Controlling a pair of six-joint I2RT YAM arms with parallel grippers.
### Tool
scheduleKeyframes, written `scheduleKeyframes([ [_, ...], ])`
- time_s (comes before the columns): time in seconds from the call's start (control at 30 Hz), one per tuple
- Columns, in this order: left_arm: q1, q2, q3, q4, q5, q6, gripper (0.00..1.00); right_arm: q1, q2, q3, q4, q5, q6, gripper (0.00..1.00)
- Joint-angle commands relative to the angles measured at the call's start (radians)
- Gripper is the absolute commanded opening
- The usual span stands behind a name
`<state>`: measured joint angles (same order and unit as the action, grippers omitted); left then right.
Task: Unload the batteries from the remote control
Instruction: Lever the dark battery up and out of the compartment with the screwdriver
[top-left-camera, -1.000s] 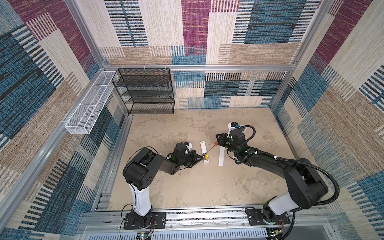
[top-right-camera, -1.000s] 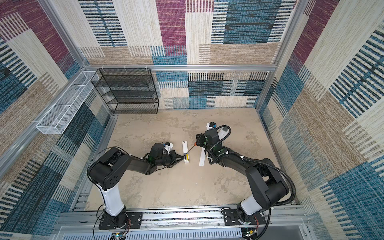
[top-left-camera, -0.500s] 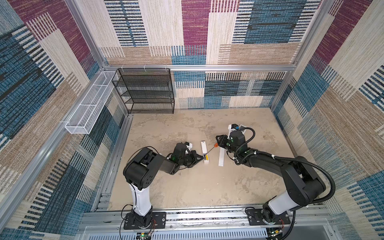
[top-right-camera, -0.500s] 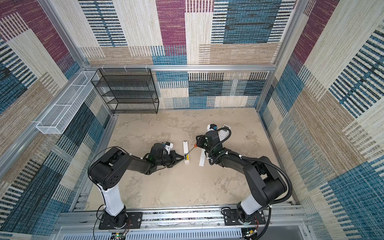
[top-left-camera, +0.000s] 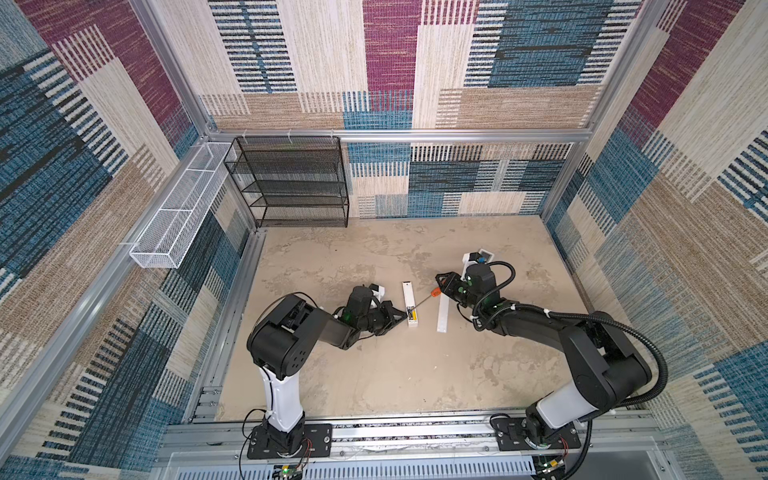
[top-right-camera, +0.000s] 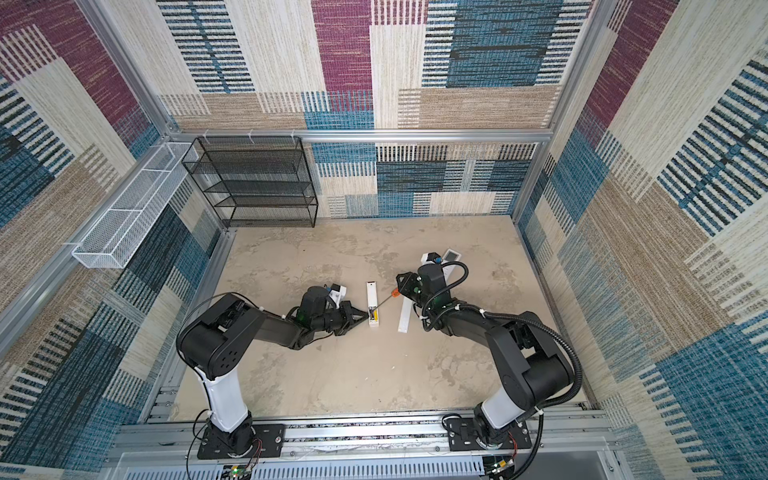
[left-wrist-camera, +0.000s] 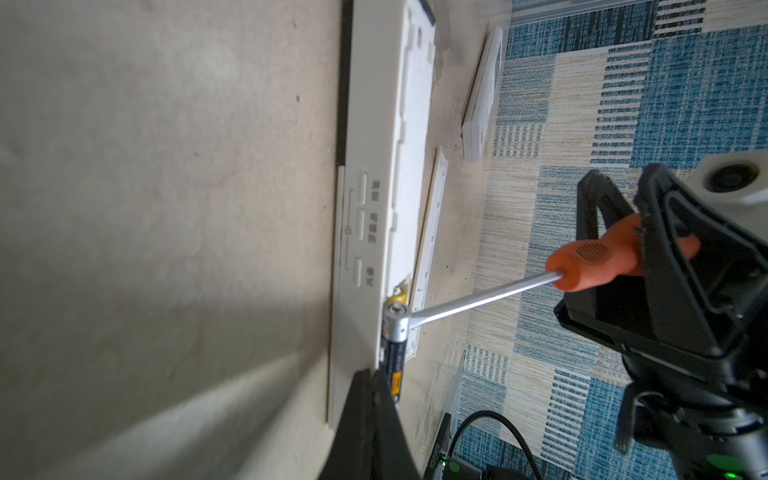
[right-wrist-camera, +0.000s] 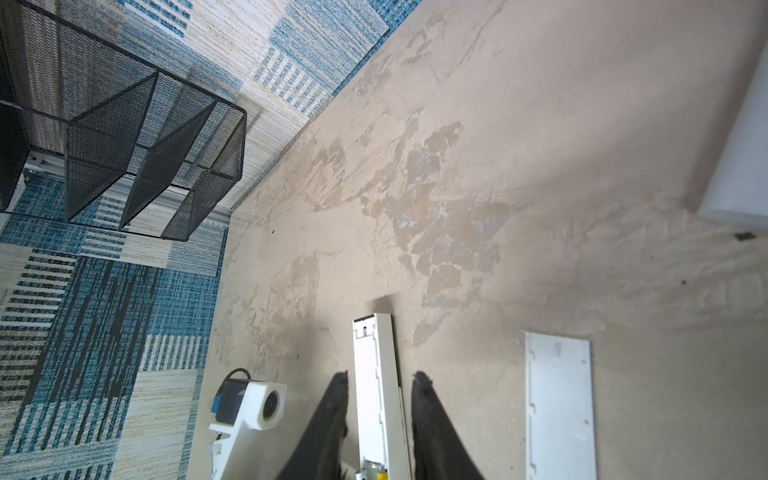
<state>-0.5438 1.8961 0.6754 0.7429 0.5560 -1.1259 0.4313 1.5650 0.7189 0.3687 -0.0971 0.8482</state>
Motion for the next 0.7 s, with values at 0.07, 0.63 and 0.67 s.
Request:
scheduleKeyframes([
  [0.07, 0.002, 0.003, -0.006, -0.052, -0.012, -0.009, 0.0, 0.0, -0.005, 0.004, 0.032, -0.007, 0.005, 0.0],
  [0.63, 0.01, -0.021, -0.005, -0.12, -0.022, 0.024, 0.0, 0.0, -0.016, 0.022, -0.025, -0.009, -0.063, 0.0],
  [0.67, 0.01, -0.022, 0.0, -0.12, -0.022, 0.026, 0.0, 0.001, -0.015, 0.022, -0.025, -0.01, -0.063, 0.0],
])
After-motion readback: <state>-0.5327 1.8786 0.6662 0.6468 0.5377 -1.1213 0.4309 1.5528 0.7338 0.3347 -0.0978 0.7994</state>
